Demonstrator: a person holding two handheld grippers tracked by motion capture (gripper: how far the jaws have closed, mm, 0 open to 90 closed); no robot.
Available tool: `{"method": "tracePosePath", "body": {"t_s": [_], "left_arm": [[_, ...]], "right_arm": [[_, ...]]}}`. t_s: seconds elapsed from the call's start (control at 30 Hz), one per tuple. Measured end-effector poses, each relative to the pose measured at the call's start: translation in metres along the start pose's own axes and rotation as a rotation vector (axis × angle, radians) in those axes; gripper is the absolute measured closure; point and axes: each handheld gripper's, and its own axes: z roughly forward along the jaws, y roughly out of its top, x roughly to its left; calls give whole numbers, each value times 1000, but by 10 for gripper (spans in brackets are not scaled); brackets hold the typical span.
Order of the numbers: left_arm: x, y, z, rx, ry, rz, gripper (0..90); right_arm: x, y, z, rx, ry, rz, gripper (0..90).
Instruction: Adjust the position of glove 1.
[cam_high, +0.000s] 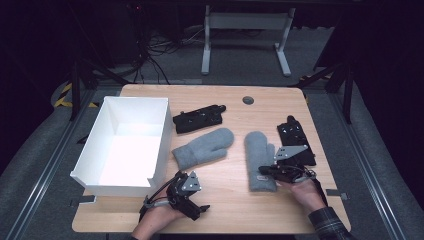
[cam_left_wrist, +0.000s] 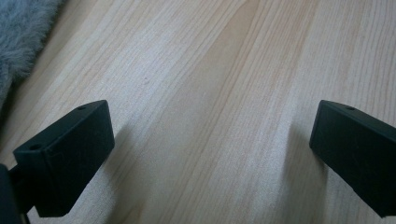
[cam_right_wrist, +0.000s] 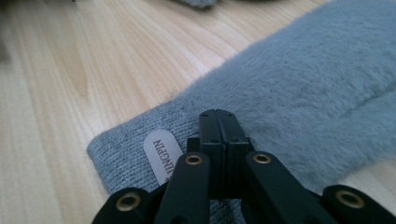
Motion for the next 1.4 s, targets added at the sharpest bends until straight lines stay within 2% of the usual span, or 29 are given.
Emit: {"method": "tracePosePath", "body": {"t_s": [0.53, 1.07, 1.23, 1.4], "left_arm": [[0, 0, 0, 2, 2, -2, 3], [0, 0, 0, 4, 2, -1, 3], [0, 0, 0, 4, 2, -1, 3], [0, 0, 0, 4, 2, -2, 3]], "right_arm": [[32, 3, 4, 20, 70, -54, 900], [81, 14, 20, 41, 178, -161, 900], [84, 16, 19, 28, 181, -172, 900], [79, 11, 6, 4, 172, -157, 900]]}}
